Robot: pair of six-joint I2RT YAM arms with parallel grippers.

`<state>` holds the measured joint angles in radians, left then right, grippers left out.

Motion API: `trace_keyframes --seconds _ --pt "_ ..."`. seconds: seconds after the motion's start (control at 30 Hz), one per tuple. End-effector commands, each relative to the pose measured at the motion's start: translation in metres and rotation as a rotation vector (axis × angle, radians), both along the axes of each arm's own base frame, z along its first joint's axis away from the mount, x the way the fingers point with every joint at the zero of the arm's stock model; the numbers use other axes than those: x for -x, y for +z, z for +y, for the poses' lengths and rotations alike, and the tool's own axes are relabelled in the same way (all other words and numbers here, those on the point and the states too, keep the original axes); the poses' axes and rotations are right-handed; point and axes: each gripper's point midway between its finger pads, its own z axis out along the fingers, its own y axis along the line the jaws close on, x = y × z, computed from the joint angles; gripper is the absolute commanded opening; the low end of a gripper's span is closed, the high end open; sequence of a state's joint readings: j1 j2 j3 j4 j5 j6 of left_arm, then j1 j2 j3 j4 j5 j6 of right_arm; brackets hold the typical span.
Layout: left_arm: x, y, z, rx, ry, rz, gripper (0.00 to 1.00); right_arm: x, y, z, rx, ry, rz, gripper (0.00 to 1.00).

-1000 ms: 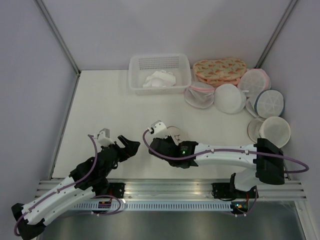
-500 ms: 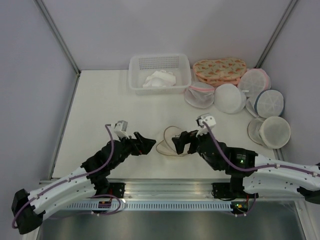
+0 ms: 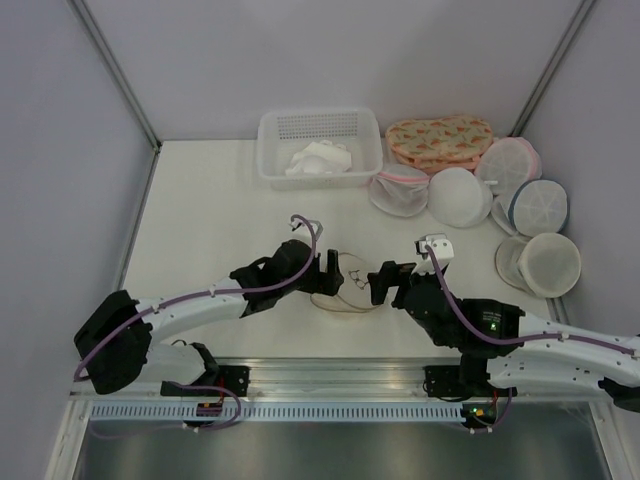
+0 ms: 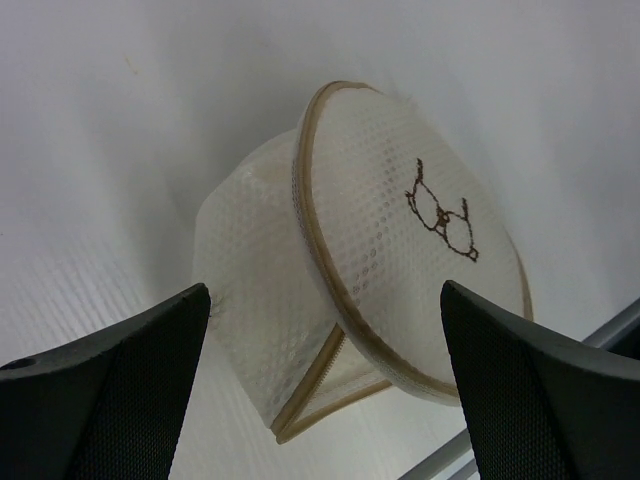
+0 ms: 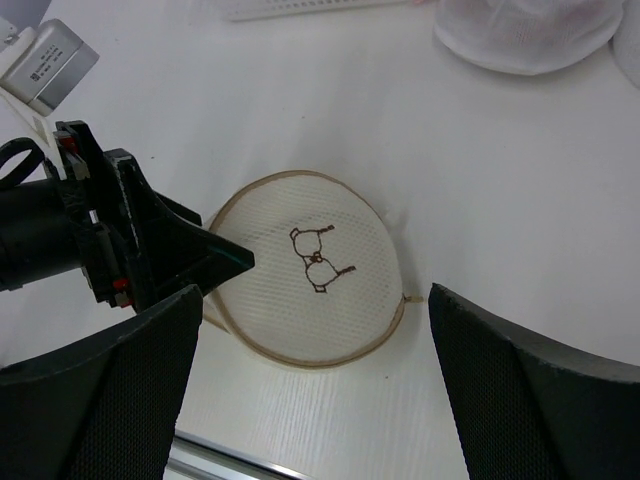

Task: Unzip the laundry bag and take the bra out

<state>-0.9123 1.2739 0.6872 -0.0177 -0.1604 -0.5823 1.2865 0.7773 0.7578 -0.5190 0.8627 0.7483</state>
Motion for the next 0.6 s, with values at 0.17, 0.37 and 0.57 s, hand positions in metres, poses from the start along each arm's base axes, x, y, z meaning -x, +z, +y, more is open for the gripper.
trace_keyframes --seconds 0.17,0.37,0.57 --pt "0.003 -0.009 -0.009 -0.116 -0.115 -0.012 0.98 -0.003 -0.002 -0.018 0.005 -0.066 -0.014 0.98" --pt "0.015 -0.036 -0.023 -0.124 -0.219 0.052 0.53 -0.005 -0.010 -0.019 0.022 -0.106 0.013 0.98" --pt "0.003 -0.053 -0.010 -0.178 -0.130 0.049 0.02 -0.005 -0.016 -0.022 0.017 -0.111 0.036 0.98"
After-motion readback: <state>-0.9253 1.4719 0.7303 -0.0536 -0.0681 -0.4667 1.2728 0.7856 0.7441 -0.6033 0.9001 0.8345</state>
